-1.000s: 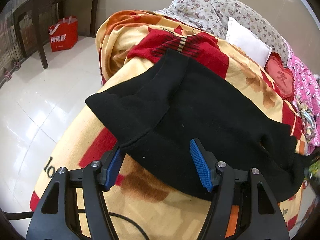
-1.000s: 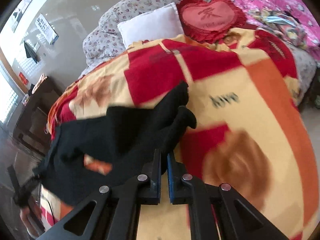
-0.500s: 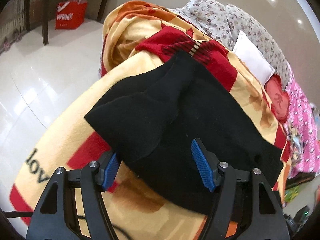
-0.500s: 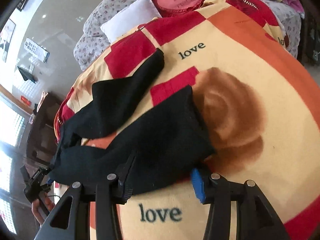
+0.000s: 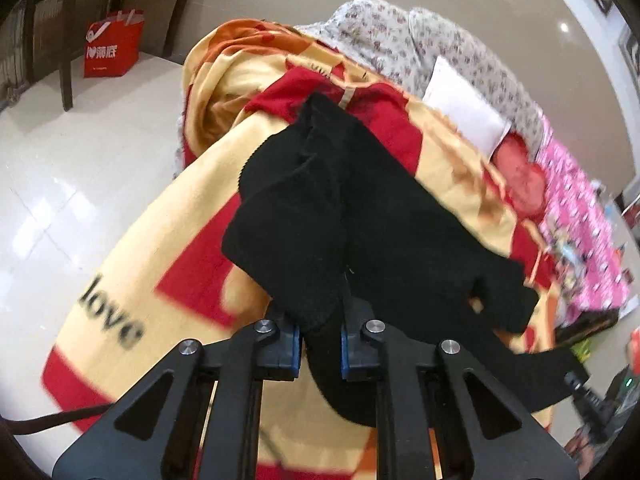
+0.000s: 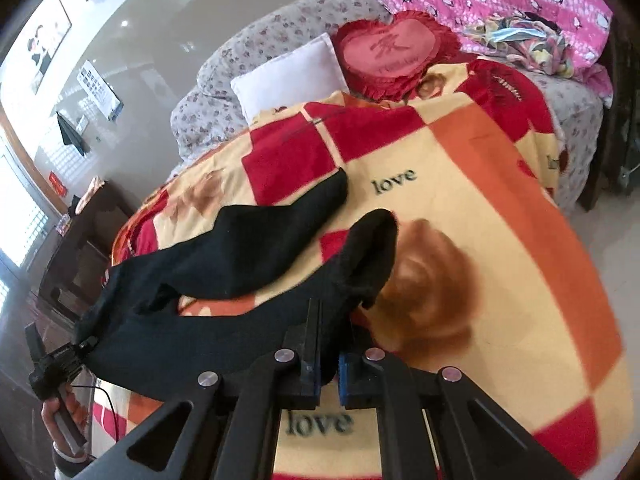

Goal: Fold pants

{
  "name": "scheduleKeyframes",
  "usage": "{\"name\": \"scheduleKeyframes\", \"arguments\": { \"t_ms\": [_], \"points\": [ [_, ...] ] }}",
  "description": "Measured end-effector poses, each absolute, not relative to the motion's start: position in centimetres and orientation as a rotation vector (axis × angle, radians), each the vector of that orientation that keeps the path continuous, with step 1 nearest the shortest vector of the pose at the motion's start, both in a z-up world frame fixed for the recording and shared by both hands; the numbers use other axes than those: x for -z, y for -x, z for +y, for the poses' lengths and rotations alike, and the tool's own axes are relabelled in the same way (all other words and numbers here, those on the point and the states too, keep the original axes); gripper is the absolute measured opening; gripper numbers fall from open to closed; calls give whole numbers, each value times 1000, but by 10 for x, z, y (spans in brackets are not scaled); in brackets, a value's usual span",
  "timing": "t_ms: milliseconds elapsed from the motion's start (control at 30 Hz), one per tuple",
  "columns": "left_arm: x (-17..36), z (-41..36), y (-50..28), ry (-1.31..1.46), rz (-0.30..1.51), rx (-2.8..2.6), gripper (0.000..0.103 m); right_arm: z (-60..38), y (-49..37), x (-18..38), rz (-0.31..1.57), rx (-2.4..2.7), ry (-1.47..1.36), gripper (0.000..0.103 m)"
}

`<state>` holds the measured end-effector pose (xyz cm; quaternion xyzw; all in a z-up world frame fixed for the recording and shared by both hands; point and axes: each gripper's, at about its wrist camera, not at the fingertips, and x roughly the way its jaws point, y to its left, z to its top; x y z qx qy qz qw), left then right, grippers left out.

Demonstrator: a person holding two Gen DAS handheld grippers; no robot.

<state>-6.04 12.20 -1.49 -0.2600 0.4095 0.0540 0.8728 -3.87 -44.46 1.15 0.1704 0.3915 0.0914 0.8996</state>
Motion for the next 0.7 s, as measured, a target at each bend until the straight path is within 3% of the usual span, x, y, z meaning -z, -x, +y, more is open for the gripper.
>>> {"name": "scheduleKeyframes", "arguments": {
  "t_ms": [167, 300, 433, 700],
  "points": [
    [43, 126, 67, 499, 963, -136, 17, -455, 32, 23, 1043, -55, -196, 9],
    [30, 129, 73, 455, 963, -162, 33, -472, 43, -16, 878, 61, -187, 13],
    [14, 127, 83, 404, 945, -189, 37, -439, 36, -29, 831, -191, -209, 13],
    [-6, 130, 96, 363, 907, -226, 37, -302, 5, 14, 943, -543, -37, 13]
  ]
}}
